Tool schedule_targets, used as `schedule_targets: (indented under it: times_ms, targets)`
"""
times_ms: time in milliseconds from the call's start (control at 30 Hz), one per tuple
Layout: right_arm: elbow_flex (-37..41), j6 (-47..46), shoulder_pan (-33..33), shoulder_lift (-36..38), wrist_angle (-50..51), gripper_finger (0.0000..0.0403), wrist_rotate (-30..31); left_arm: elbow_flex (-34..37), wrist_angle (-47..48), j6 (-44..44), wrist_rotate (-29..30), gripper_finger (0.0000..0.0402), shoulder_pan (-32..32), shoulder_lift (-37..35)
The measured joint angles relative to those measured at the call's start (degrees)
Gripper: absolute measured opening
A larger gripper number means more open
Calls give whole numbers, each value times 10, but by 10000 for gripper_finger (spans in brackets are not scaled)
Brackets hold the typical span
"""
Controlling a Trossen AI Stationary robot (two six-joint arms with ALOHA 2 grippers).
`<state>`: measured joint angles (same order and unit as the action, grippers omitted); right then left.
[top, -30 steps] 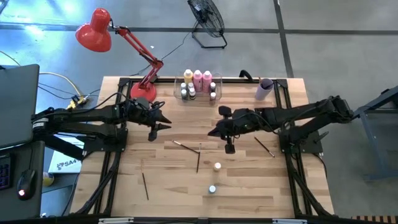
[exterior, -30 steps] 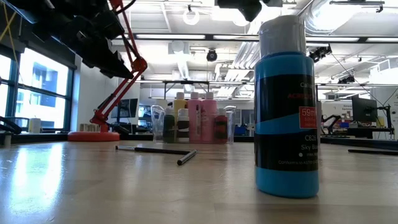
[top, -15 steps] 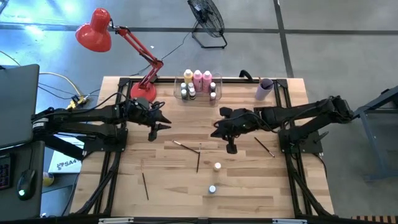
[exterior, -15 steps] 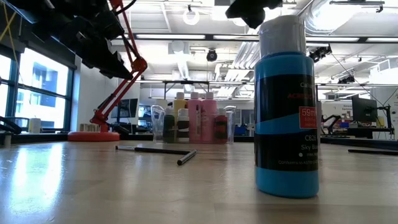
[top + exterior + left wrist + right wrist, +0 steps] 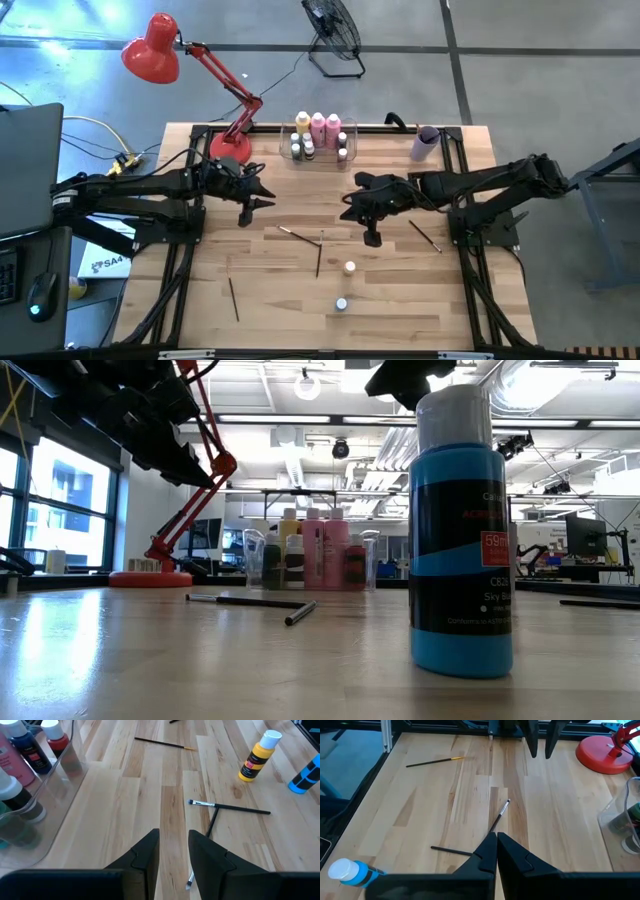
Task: Pick & Place Paint Supplies
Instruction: Put the small yellow paint bottle into the transparent bin
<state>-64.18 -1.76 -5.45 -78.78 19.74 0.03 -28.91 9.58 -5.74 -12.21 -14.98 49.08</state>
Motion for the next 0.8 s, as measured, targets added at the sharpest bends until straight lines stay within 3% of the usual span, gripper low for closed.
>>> schedule_targets:
  times_ms: [800]
  targets:
    - [0, 3, 10, 0, -1, 3, 1, 0, 0, 0, 0, 102, 0, 0]
